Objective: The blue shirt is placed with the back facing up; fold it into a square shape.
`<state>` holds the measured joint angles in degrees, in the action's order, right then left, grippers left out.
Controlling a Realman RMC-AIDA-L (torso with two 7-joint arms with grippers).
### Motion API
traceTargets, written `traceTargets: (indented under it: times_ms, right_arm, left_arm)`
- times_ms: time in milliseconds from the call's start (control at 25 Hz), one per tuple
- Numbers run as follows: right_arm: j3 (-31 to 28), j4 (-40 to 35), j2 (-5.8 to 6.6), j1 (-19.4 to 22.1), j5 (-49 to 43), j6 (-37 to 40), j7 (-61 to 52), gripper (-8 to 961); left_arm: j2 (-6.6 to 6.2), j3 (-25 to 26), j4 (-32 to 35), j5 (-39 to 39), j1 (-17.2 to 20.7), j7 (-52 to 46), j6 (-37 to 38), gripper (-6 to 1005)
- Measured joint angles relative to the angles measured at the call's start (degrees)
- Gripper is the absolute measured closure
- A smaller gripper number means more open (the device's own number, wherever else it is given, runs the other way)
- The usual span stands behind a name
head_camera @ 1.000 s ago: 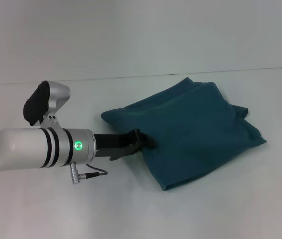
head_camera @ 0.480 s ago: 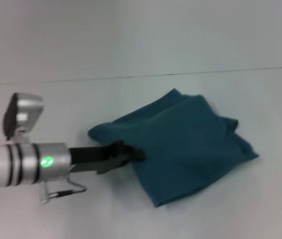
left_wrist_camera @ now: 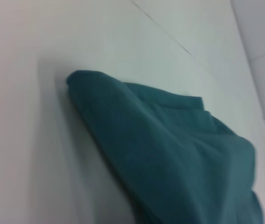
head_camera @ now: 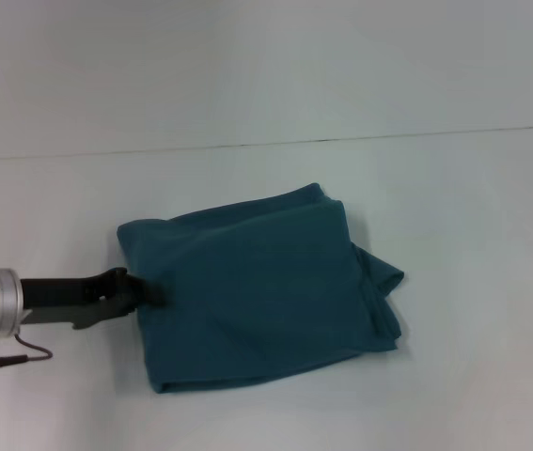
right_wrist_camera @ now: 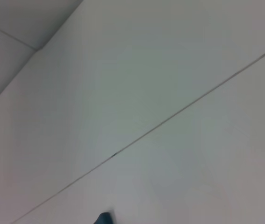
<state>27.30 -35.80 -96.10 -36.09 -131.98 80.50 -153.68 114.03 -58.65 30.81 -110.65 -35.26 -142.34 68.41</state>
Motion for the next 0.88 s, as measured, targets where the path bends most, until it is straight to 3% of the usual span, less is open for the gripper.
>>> traceTargets:
  times_ms: [320,520,680,880]
  right_arm:
    - [0.03,0.12,-0.53,-0.35,0.05,0.82,0.53,26]
    - [-0.02,0.12,-0.63,-0.37,0.07,1.11,0.94,26]
    - [-0.19,0.12,-0.70,-0.28,0.07,1.44,1.08,26]
    - [-0.12,0.12,-1.00,-0.20,0.07,1.49,1.12,26]
  left_arm:
    - [-0.42,-0.19,0.28,-5.07,-2.00,0.13,-1.84,897]
    - [-0.38,0.75,4.81,-5.97,-0.22,0.48,-1.49,880]
    - [1.03,8.09,10.65,-5.26,3.86,0.05,0.99,841]
    - [3.82,16.89,10.56,-3.49,5.61,0.44,5.83,646]
